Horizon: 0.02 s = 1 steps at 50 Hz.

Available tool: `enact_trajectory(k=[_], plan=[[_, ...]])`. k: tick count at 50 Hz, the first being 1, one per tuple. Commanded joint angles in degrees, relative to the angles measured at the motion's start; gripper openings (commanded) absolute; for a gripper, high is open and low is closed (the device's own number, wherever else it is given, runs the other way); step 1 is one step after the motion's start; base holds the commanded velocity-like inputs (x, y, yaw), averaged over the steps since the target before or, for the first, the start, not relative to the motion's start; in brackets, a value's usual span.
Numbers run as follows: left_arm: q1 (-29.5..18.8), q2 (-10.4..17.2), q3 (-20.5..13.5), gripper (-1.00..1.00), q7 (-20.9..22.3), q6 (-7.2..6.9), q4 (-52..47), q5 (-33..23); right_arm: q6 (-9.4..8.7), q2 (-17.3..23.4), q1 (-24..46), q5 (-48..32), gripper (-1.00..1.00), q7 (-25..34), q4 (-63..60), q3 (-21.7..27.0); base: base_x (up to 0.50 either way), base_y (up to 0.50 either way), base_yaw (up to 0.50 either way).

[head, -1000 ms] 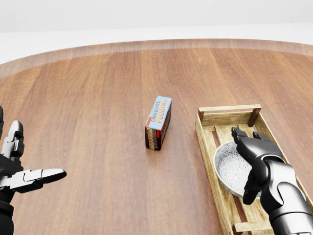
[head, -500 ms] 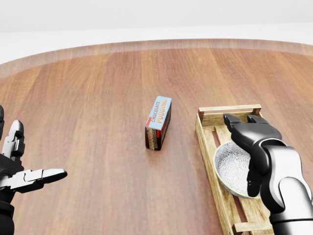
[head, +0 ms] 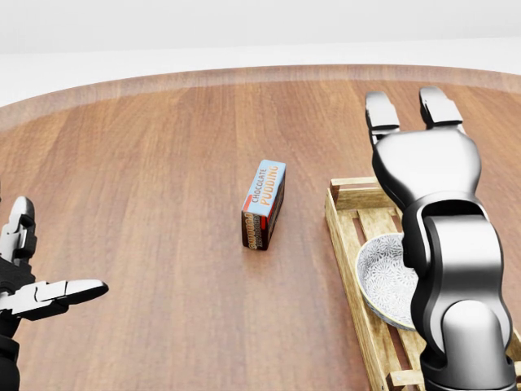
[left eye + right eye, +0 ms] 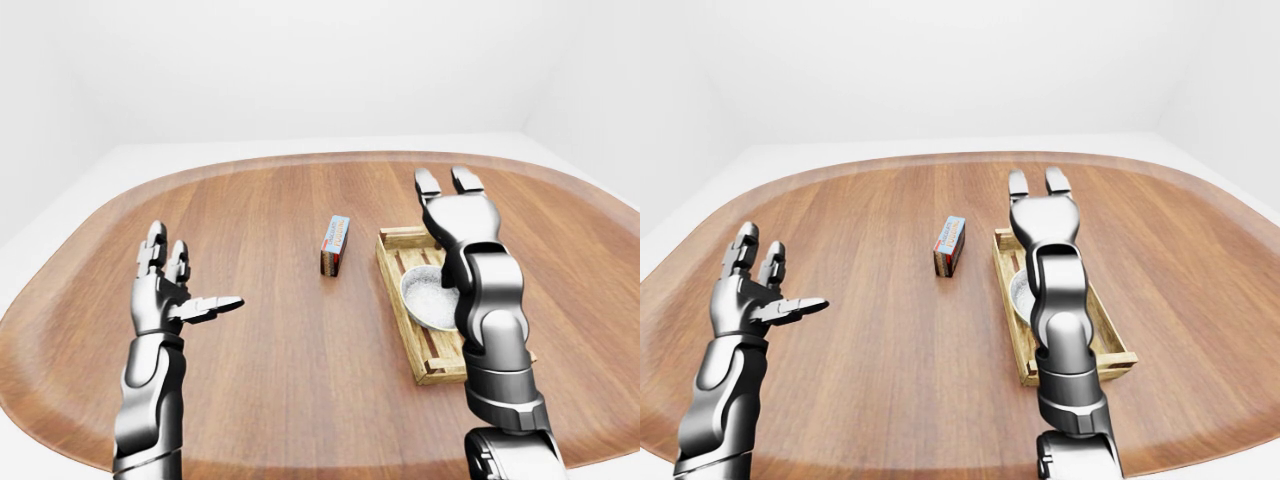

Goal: Pick up the bowl on the left and put it in the tray.

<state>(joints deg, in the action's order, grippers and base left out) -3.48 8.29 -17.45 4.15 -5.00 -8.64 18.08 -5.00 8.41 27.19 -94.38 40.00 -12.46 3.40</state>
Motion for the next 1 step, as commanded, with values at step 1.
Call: enact_trajectory(k=[1], plan=[[0.3,-0.1,-0.2,1.0,0.0,0.0,-1.0,0.2,0.0,-4.0,1.1,-4.9,1.0,0.0,-9.7,-0.8,0.0,0.0,0.0]])
